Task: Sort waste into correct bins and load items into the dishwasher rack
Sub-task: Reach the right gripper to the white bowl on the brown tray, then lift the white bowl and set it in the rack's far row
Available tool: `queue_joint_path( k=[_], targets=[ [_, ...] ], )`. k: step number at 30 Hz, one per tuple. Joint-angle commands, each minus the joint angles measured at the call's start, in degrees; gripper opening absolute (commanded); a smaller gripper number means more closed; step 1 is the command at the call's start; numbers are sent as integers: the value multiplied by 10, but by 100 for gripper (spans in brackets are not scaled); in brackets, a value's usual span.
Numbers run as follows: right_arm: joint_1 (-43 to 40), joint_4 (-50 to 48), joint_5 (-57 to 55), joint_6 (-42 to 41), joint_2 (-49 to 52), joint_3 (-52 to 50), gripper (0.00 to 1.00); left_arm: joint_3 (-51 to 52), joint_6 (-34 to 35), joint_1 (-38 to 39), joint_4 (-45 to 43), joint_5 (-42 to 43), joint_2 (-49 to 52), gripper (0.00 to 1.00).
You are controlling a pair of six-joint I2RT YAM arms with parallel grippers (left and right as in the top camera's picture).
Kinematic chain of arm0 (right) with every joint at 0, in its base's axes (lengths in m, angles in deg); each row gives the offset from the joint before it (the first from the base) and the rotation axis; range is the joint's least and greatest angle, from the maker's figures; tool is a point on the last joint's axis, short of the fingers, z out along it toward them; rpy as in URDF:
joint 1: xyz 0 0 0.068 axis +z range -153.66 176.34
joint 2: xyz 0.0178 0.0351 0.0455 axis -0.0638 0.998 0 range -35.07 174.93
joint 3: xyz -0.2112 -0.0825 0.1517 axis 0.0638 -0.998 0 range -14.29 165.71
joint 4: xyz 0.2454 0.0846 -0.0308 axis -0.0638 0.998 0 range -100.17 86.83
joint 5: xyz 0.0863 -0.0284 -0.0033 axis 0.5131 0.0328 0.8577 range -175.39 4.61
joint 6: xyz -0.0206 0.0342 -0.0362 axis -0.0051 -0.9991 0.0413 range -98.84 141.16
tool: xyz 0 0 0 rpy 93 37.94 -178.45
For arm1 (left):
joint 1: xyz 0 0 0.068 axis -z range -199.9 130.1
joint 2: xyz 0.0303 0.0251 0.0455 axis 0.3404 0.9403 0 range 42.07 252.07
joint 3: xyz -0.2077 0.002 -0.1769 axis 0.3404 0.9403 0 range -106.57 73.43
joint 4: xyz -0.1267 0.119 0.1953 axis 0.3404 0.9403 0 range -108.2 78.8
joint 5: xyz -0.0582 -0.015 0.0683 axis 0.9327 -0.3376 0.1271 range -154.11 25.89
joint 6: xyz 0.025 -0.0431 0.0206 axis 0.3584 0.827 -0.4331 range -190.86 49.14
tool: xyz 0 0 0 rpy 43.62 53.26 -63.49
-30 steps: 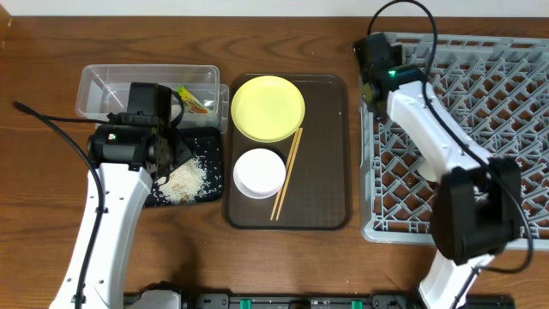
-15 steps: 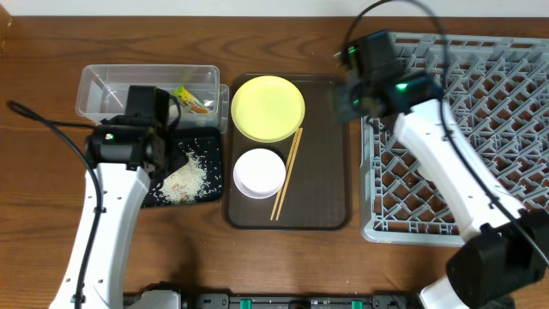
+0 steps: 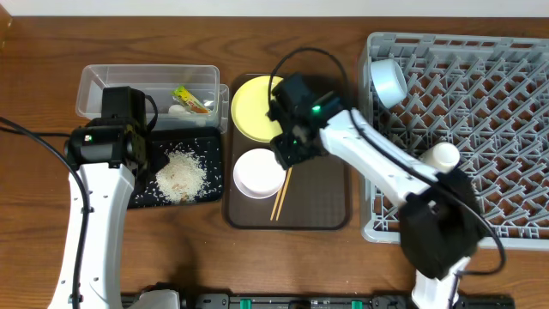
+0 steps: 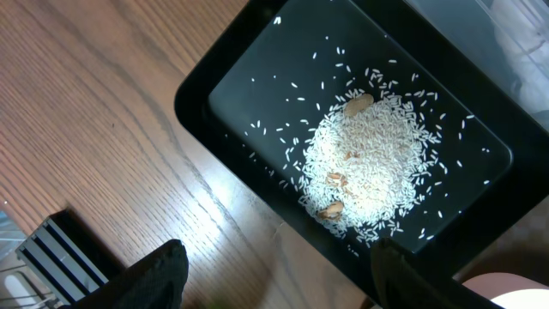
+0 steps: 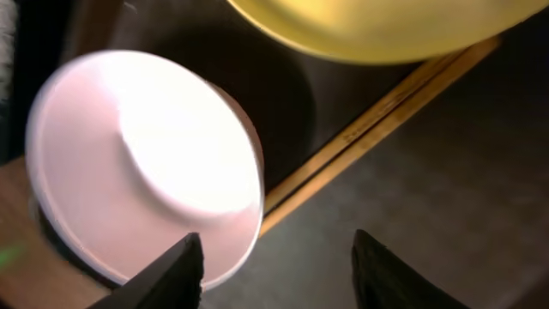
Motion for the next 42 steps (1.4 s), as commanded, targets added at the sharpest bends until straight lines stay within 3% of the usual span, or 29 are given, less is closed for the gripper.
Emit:
queue_joint_path(
  k=[1, 3, 6, 11, 19, 25, 33, 42],
  targets=[
    [11, 1, 4, -25, 36, -1, 47, -2, 7, -2, 2, -13, 4, 71],
    [13, -2, 4, -25, 51, -1, 36, -2, 7, -2, 2, -13, 4, 71],
    [12, -14, 4, -34, 59, -1, 31, -2, 7, -2, 2, -12, 4, 71],
    [11, -33, 4, -47, 59, -1, 2, -2, 7, -2, 3, -12, 4, 71],
    [-18, -20, 4, -49, 38, 0, 1, -2, 7, -2, 3, -12, 4, 71],
    [-75, -22, -55, -47, -50, 0, 2, -2, 7, -2, 2, -12, 4, 71],
    [-171, -97, -276, 53, -184, 0, 1, -2, 8, -2, -4, -12, 4, 71],
    [-265, -267, -485, 283, -194, 0, 1, -2, 8, -2, -7, -10, 4, 71]
  ],
)
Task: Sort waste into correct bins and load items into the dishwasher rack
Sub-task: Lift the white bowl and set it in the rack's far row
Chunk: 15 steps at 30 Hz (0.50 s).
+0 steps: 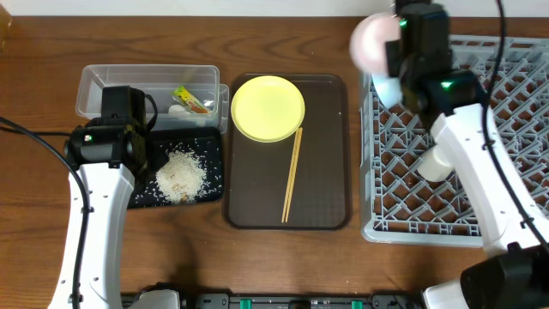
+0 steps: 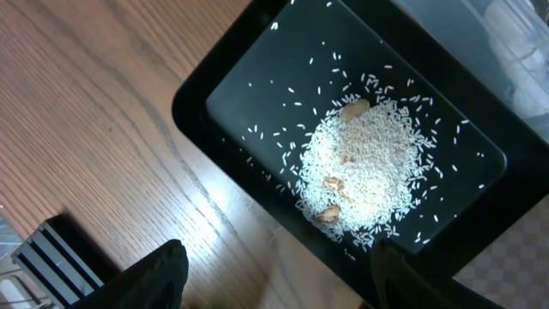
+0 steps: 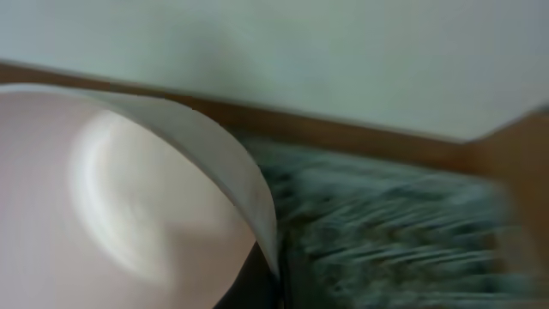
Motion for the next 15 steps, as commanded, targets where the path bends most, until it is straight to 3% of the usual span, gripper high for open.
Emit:
queue_joint_path(
  k=[1, 6, 15],
  targets=[
    [-33, -42, -125, 129, 15, 1, 1, -2, 7, -2, 1, -9, 4, 71],
    [-75, -107, -168, 217, 43, 1, 1, -2, 7, -2, 1, -9, 4, 71],
    [-119, -195, -291, 242, 120, 1, 1, -2, 7, -2, 1, -9, 4, 71]
  ],
)
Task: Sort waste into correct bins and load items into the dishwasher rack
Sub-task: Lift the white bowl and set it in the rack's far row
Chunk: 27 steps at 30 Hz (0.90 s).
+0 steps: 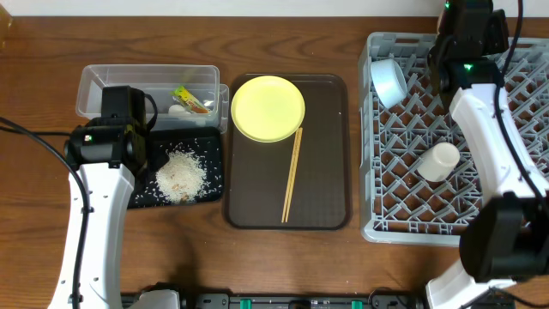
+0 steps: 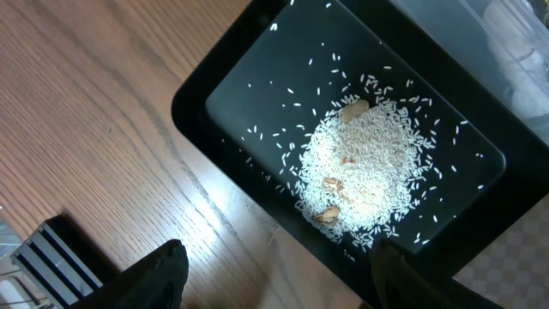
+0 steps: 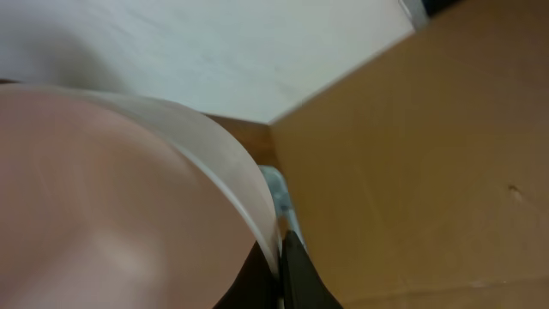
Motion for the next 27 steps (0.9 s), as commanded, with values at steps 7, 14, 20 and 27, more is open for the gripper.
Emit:
queue_joint_path(
  k=[7, 14, 20, 27],
  targets=[
    [-12, -39, -156, 7, 82, 1, 1, -2, 8, -2, 1, -9, 4, 71],
    [1, -39, -160, -2, 124, 1, 1, -2, 8, -2, 1, 2, 4, 71],
    [14, -36, -159, -20, 144, 1, 1, -2, 7, -2, -1, 4, 4, 71],
    [27, 1, -157, -68, 152, 1, 1, -2, 7, -2, -1, 4, 4, 71]
  ],
)
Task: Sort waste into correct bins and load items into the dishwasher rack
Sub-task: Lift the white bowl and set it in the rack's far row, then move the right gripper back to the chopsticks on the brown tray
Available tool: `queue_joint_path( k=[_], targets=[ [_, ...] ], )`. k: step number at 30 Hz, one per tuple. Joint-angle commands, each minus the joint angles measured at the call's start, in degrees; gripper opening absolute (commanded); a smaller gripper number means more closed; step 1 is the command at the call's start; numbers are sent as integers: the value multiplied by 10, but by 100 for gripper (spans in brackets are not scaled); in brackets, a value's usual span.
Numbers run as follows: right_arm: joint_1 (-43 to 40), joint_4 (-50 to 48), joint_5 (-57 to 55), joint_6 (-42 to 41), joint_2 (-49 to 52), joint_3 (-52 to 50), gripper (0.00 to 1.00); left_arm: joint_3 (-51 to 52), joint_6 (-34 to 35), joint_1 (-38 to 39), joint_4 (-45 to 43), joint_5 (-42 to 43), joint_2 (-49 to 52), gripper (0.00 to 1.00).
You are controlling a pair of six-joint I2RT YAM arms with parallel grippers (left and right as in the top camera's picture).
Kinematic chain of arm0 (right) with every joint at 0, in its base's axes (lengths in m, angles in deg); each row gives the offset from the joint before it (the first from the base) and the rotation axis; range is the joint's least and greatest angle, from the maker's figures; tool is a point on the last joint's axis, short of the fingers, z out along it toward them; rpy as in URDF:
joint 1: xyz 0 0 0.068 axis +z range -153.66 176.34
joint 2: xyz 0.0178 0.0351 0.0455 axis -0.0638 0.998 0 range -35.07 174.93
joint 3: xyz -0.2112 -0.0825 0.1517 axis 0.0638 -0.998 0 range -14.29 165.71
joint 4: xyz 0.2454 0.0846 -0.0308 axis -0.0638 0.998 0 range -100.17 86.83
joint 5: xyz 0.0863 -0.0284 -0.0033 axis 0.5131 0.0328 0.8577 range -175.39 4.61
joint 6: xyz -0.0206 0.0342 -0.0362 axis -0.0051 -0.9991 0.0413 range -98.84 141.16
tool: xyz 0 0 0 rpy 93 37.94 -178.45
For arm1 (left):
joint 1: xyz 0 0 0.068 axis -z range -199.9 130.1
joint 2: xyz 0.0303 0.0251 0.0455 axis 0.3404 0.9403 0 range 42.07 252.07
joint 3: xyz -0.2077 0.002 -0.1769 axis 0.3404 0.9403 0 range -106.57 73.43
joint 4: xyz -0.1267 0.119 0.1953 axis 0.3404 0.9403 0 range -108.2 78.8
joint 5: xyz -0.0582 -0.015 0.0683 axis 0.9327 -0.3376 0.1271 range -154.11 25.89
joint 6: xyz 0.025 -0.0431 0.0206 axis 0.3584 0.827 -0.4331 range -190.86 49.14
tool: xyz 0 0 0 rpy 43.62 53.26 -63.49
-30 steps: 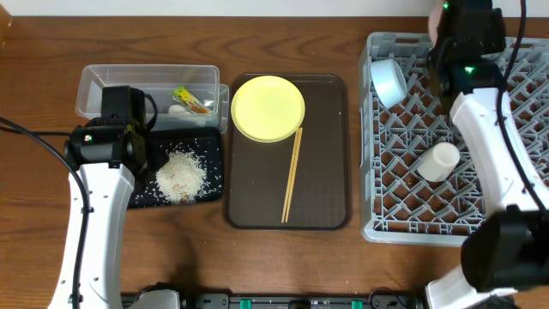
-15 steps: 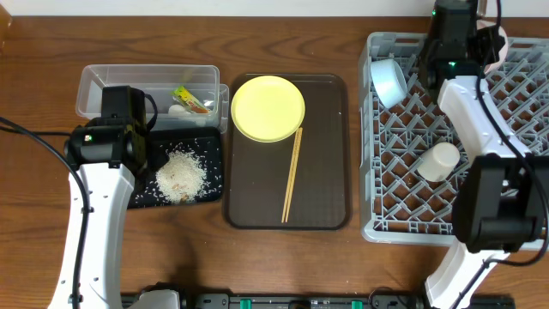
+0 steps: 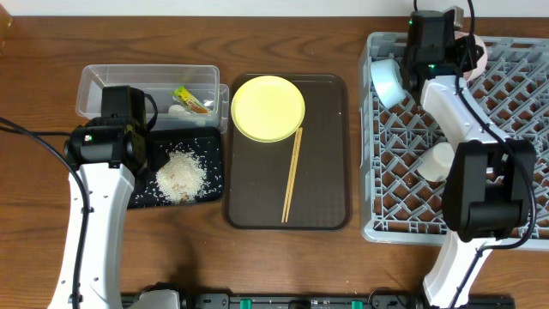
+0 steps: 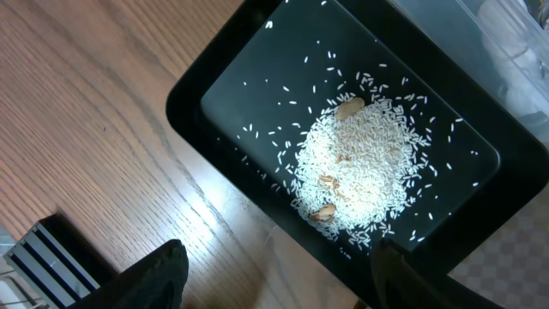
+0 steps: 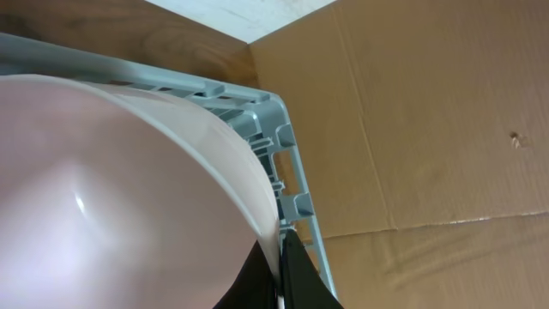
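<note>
My right gripper [image 5: 279, 257] is shut on the rim of a pale pink-white bowl [image 5: 111, 197], pinching it between both fingers. Seen from overhead, the bowl [image 3: 474, 51] is held on edge at the back row of the grey dishwasher rack [image 3: 506, 129]. The rack's corner [image 5: 276, 146] shows just behind the bowl. A yellow plate [image 3: 268, 107] and a pair of chopsticks [image 3: 292, 176] lie on the brown tray [image 3: 326, 197]. My left gripper [image 4: 274, 281] hangs open and empty over the black tray of rice [image 4: 360, 172].
Another white bowl [image 3: 388, 81] and a white cup [image 3: 437, 161] sit in the rack. A clear bin [image 3: 111, 86] behind the black tray holds wrappers [image 3: 190, 99]. A cardboard wall [image 5: 429, 112] stands beyond the rack's back edge.
The right wrist has shifted a little left and turned at the rack's back edge. The held bowl now shows in the overhead view, and the rack corner appears behind it. The left arm barely drifted.
My right gripper was open around the white bowl on the brown tray, next to the chopsticks. Then it was shut on the bowl, high over the rack's back left corner. After that it was at the rack's back edge, where it now holds the bowl on edge.
</note>
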Motion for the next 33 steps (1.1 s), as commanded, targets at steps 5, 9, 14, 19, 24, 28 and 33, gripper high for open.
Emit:
queue_joint_path(
  k=[5, 9, 14, 19, 24, 28, 33],
  targets=[
    [12, 42, -6, -81, 9, 1, 1, -2, 7, -2, 2, -3, 4, 71],
    [27, 102, -6, -134, 9, 1, 1, -2, 7, -2, 1, -3, 4, 71],
    [42, 211, 60, -272, 0, 1, 2, -2, 7, -2, 2, -3, 4, 71],
    [43, 282, 189, -363, -24, 1, 8, -2, 7, -2, 2, -3, 4, 71],
    [47, 308, 258, -364, -77, 1, 41, -2, 7, -2, 2, -3, 4, 75],
    [57, 313, 327, -352, -140, 1, 64, -2, 7, -2, 2, -3, 4, 76],
    [85, 317, 546, -342, -208, 1, 68, -2, 7, -2, 2, -3, 4, 77]
  ],
)
